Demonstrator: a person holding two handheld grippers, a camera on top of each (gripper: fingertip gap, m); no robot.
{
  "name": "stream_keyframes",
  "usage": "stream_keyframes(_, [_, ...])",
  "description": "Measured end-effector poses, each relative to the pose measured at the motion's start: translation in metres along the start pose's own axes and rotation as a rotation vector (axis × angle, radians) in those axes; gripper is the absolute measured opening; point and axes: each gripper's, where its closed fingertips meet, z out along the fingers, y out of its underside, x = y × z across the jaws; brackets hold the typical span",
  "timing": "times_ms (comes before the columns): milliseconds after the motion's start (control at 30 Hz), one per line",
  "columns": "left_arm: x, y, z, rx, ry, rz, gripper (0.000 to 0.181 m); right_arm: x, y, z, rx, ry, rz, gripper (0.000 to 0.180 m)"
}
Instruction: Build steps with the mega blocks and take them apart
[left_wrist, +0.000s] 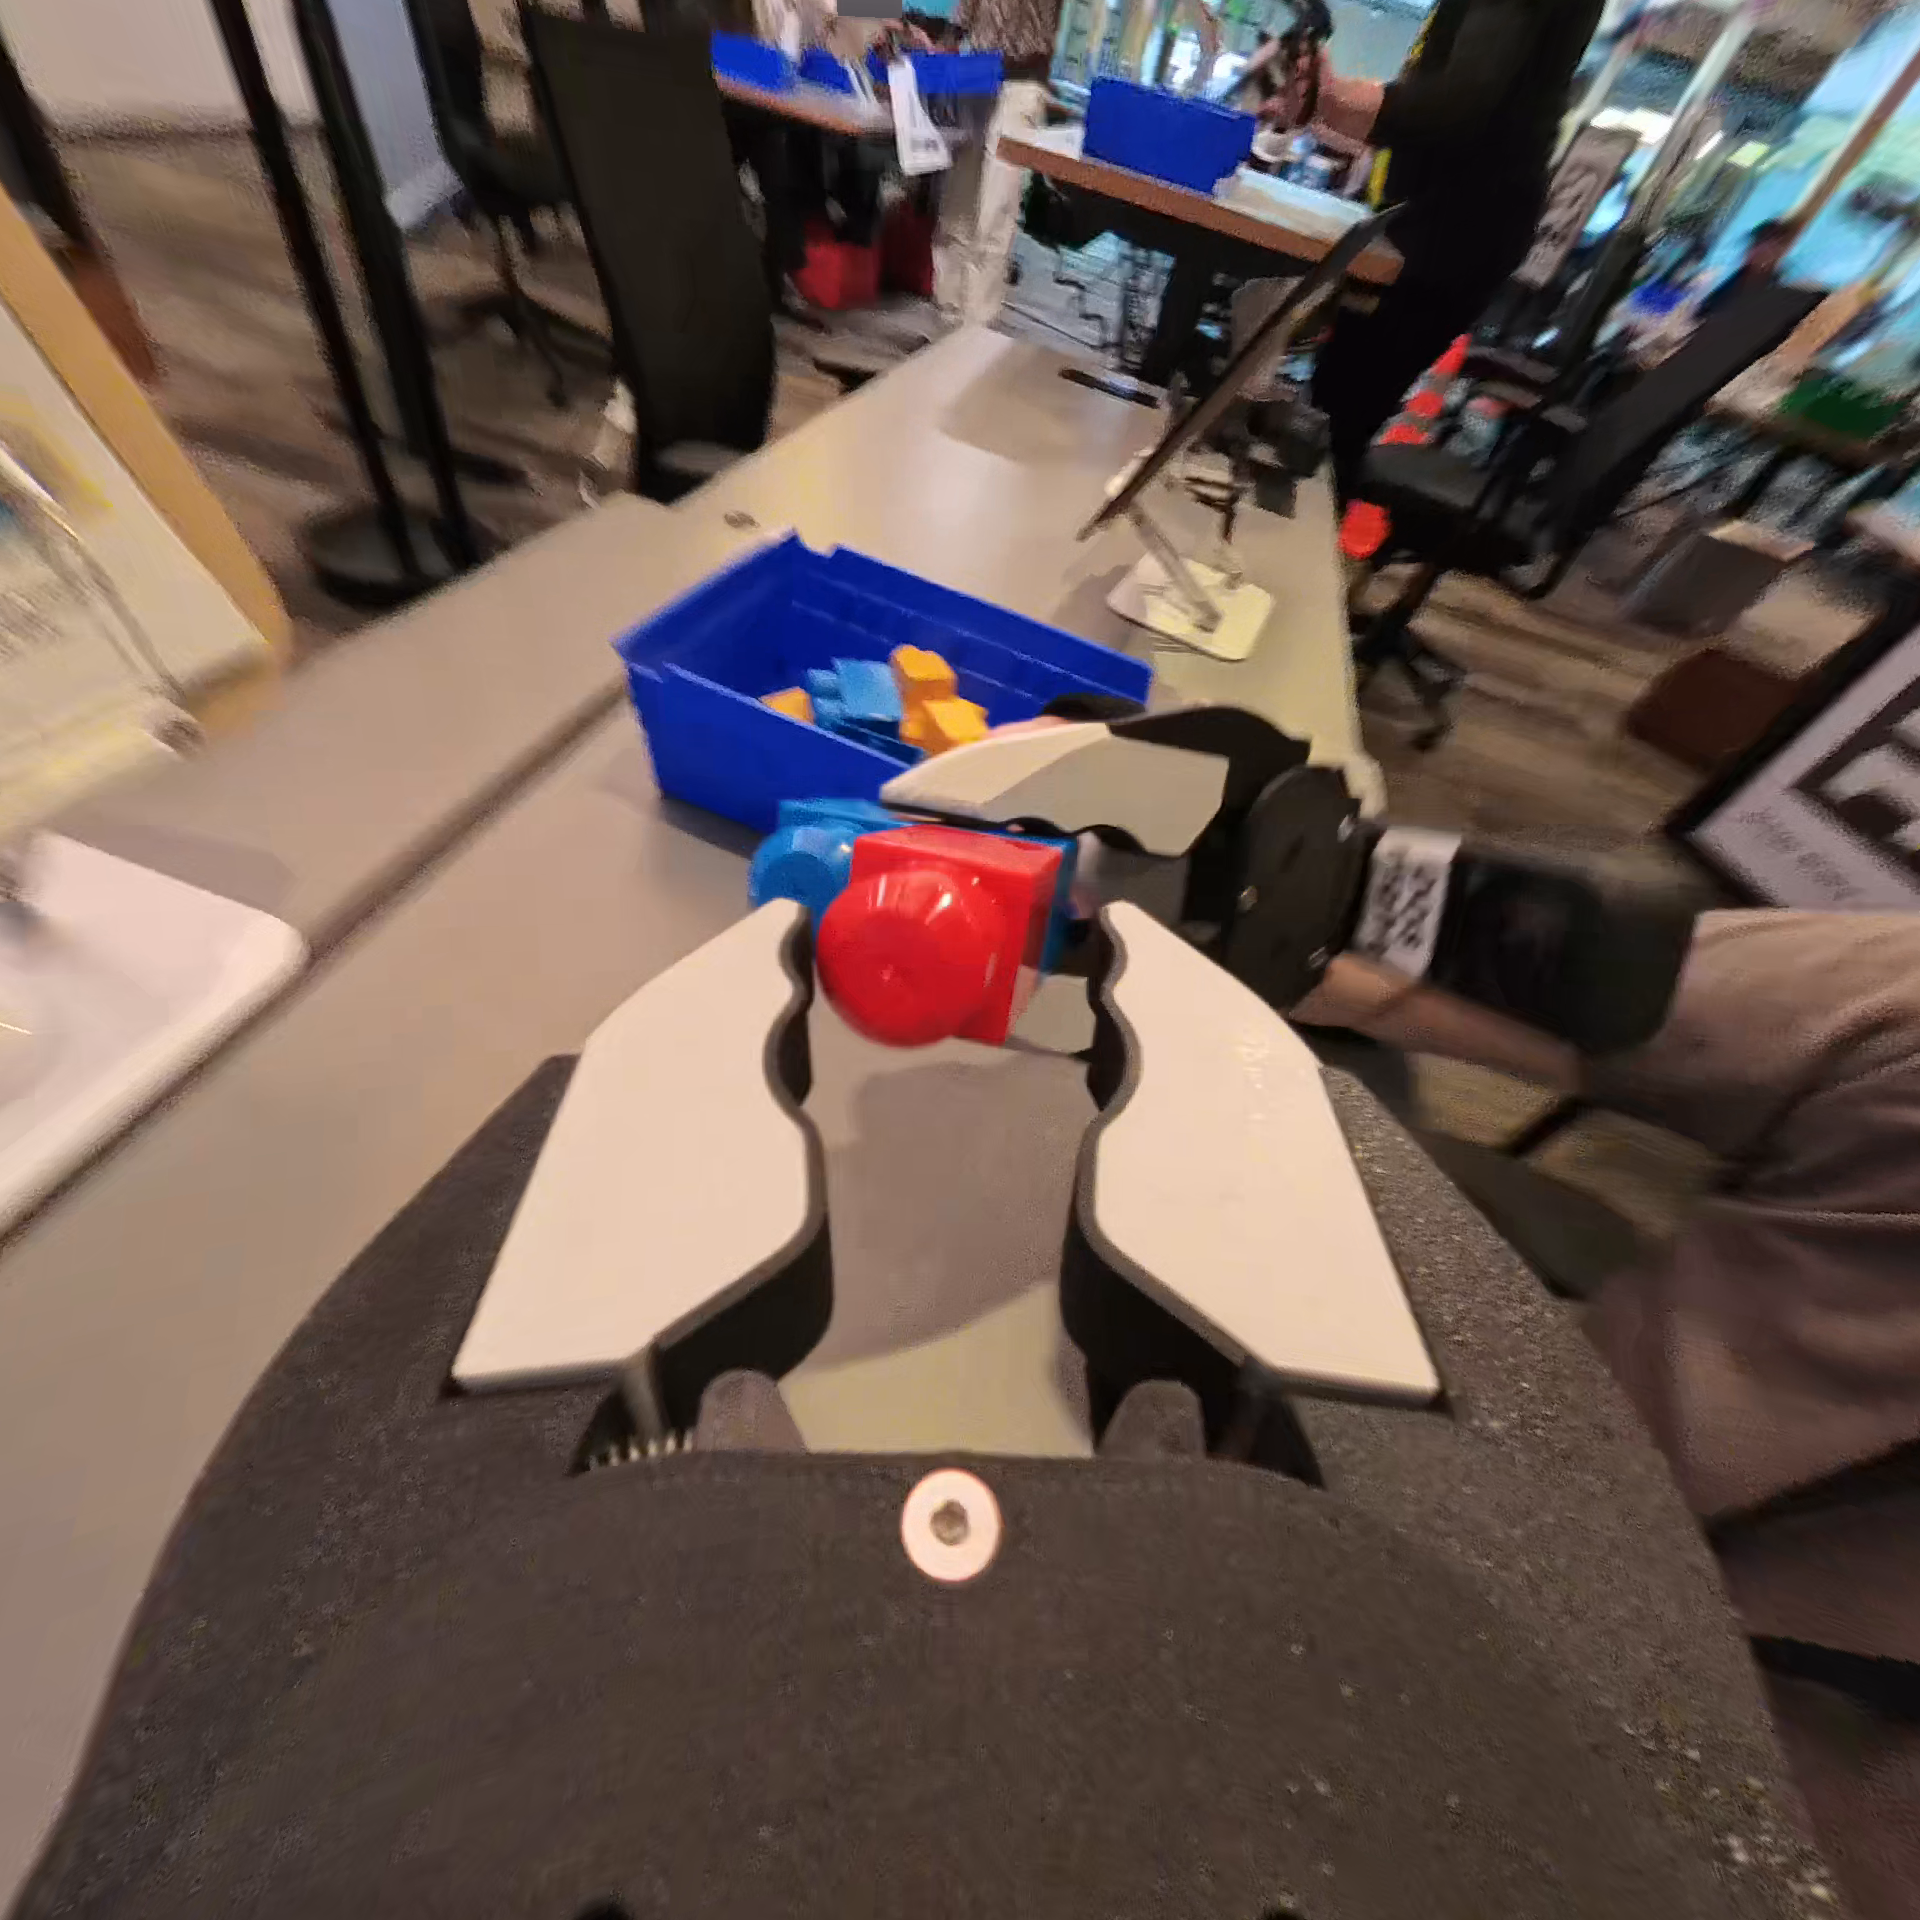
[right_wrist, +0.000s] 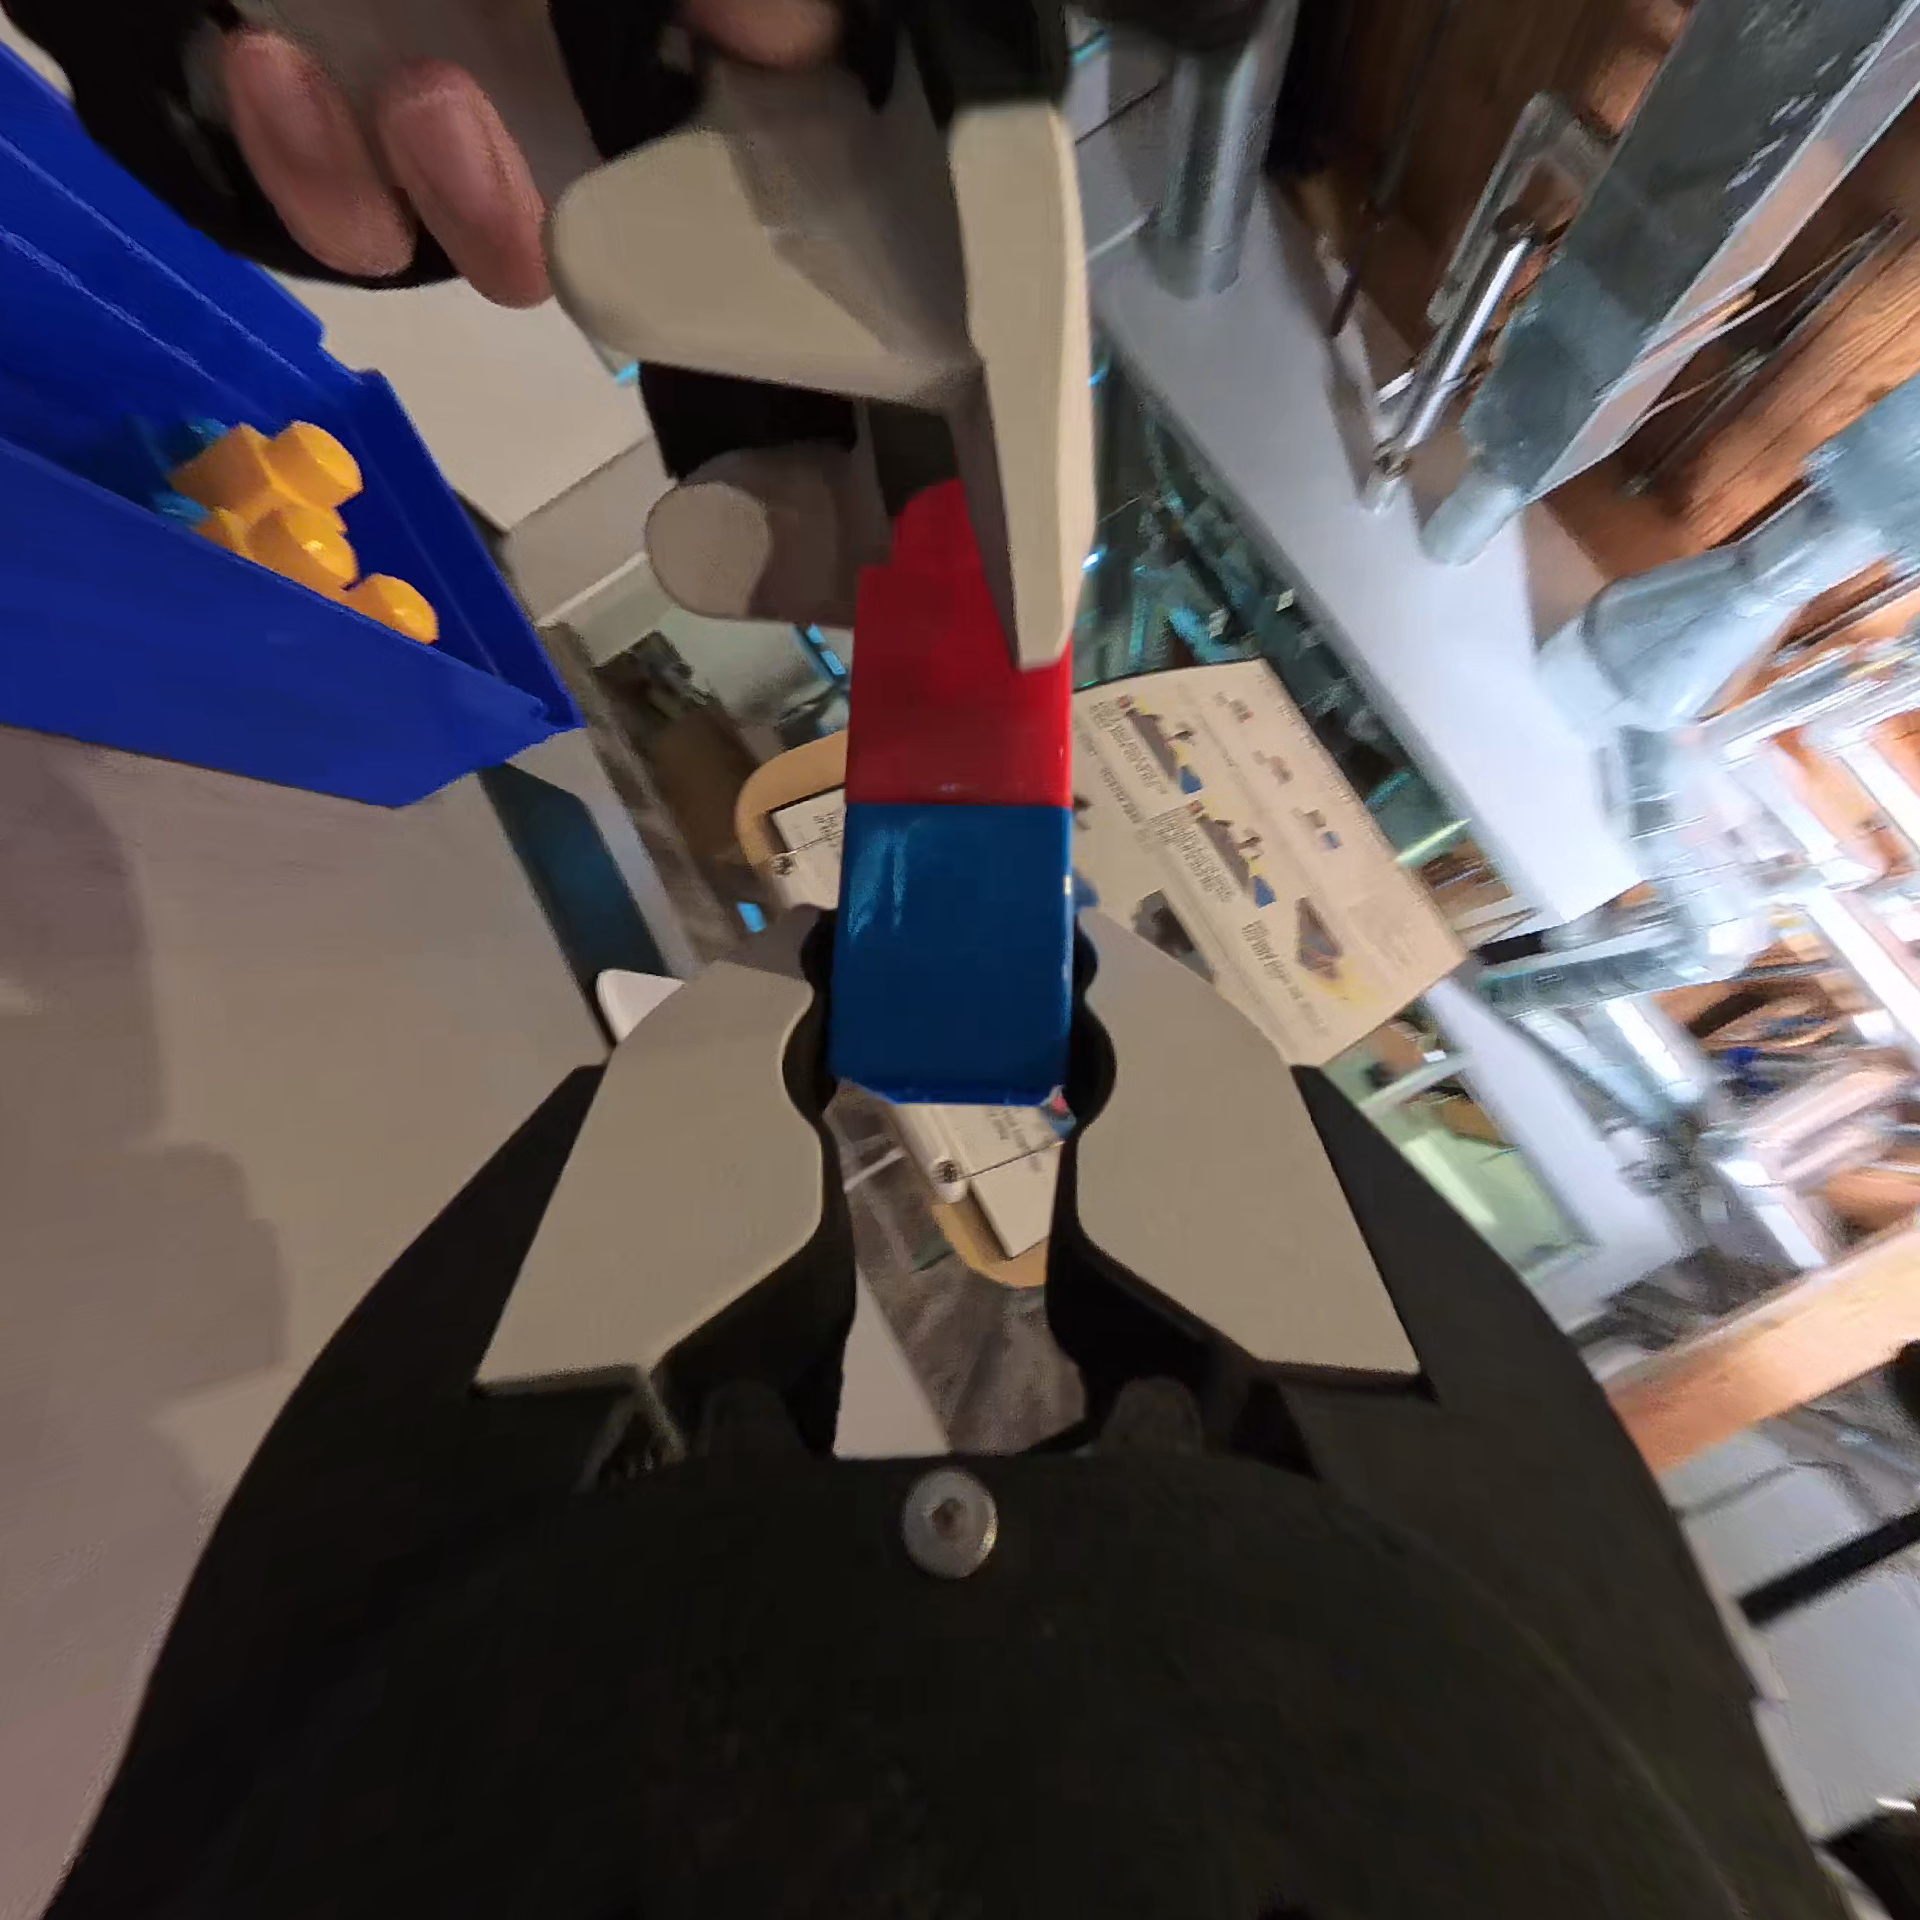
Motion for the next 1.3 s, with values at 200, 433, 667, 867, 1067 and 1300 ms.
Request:
stream_keyframes(200, [0.002,-0.001,-0.017,0.047,-0.211,0.546,0.067,-0.012,-0.016,-0.016,0.106,-0.648,0.746,0.041])
stream_keyframes(433, [0.027,0.026,0.016,0.003,-0.066,0.623,0.058,-0.037,-0.023,-0.046,0.139,-1.048,0.840,0.041])
stream_keyframes(667, [0.031,0.026,0.021,-0.069,0.105,0.428,0.037,-0.039,-0.011,-0.051,0.084,-1.078,0.786,0.041])
stream_keyframes(867, [0.001,-0.020,-0.045,0.183,0.004,0.318,0.037,0.033,0.066,-0.056,-0.134,-0.820,0.718,0.042])
stream_keyframes(1067, [0.014,0.009,-0.011,0.001,0.011,0.417,0.038,0.104,0.279,-0.123,-0.918,-0.312,0.758,0.042])
stream_keyframes(1300, [0.023,0.026,0.023,-0.049,0.137,0.223,0.038,0.096,0.352,-0.147,-1.174,-0.226,0.647,0.058])
